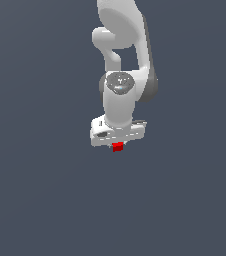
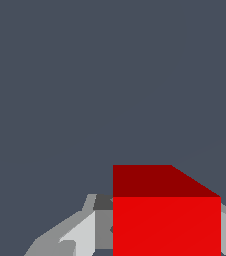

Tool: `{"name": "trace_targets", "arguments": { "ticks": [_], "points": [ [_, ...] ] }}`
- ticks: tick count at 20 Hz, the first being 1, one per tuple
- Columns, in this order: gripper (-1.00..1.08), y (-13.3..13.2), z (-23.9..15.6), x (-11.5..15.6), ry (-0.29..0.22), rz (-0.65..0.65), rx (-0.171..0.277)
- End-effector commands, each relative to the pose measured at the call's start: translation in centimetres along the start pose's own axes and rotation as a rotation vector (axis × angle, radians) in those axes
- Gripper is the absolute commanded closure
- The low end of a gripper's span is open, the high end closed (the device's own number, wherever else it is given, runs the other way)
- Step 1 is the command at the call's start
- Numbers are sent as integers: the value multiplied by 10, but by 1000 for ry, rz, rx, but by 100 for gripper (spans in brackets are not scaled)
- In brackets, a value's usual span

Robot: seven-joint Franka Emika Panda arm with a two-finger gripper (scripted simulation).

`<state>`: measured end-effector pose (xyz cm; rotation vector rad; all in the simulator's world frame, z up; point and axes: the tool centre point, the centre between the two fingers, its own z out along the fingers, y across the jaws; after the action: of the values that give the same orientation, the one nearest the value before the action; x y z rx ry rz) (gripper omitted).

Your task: Pick up the red cube and move it to a goal position.

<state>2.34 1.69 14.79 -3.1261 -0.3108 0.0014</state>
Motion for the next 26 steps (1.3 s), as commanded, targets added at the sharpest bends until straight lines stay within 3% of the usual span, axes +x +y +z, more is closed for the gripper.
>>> {"name": "trace_targets", "arguments": {
  "ticks": [1, 18, 26],
  "points": [
    [108, 8, -27, -10, 1, 0, 0],
    [108, 67, -217, -73, 1, 0, 2],
    [108, 88, -279, -91, 1, 0, 1]
  ]
}}
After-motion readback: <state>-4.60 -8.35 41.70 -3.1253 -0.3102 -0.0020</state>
